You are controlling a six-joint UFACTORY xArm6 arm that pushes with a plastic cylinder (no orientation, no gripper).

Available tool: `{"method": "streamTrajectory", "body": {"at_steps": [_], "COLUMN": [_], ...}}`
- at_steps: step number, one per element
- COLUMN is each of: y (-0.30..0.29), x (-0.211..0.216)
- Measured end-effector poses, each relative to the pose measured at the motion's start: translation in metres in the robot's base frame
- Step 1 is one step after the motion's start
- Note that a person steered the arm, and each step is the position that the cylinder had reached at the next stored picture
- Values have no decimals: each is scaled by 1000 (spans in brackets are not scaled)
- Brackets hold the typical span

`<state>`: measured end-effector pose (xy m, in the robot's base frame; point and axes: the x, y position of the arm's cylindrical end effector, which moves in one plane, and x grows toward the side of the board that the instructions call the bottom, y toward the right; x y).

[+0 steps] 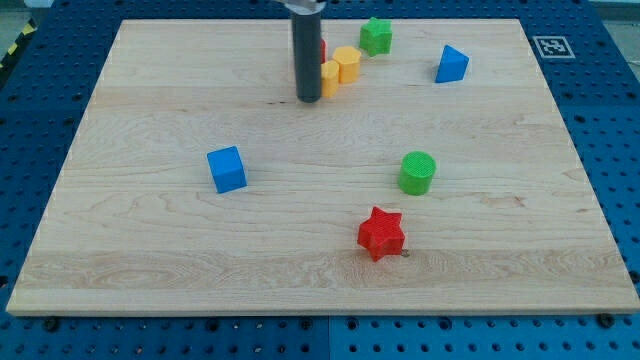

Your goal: Move the arm to the left of the red star

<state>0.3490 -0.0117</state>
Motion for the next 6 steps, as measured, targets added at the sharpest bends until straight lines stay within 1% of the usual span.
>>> {"method": "streamTrajectory", "body": {"at_steps": [1,2,3,6], "y": [0,0,0,0], "x": [7,64,106,212]}}
